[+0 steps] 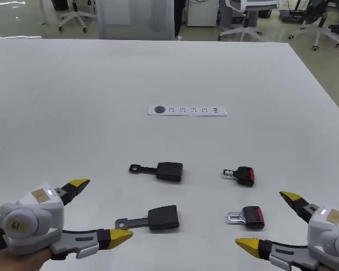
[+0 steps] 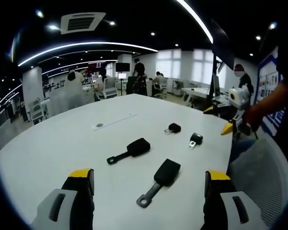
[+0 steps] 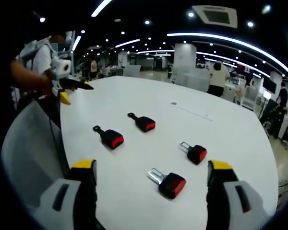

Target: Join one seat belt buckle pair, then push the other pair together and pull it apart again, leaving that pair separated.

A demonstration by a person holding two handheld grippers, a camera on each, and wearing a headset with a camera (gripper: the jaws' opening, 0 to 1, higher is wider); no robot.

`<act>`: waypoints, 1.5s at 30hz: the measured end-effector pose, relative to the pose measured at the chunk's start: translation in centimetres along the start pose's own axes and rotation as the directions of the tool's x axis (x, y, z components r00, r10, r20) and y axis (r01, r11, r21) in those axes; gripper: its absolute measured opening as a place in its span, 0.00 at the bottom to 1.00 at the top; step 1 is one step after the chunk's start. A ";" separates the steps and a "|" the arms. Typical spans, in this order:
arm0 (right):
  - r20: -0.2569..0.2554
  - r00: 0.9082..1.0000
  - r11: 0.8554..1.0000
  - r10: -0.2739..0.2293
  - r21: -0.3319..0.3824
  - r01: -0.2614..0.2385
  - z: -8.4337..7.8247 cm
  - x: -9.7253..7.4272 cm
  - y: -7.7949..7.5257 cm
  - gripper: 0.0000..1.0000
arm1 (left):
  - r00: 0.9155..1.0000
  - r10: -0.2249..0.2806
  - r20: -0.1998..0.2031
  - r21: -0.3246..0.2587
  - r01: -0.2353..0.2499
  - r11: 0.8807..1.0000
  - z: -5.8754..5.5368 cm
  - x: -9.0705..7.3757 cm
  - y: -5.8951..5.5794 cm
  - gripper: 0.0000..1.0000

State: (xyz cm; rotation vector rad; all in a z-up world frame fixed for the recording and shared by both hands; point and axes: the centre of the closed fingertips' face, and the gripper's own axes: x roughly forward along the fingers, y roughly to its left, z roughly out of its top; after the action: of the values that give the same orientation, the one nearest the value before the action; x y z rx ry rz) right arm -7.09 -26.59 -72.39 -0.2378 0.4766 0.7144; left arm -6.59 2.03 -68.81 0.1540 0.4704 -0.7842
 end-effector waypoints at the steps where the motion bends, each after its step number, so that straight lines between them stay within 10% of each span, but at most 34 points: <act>1: 0.002 1.000 1.000 0.000 0.002 0.000 0.0 0.0 0.0 0.97 | 1.000 0.000 -0.001 0.002 0.000 1.000 0.0 0.0 0.0 0.97; 45: -0.099 0.986 0.990 0.133 -0.024 -0.136 -2.8 1.4 -2.1 0.94 | 0.993 -0.078 -0.085 0.077 0.085 0.993 -0.5 4.7 -1.0 0.93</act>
State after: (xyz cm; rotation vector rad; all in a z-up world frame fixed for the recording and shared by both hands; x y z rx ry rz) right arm -5.72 -28.35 -75.39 -0.2718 0.5788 0.8451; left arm -4.63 -1.55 -71.37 0.2434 0.5258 -0.8801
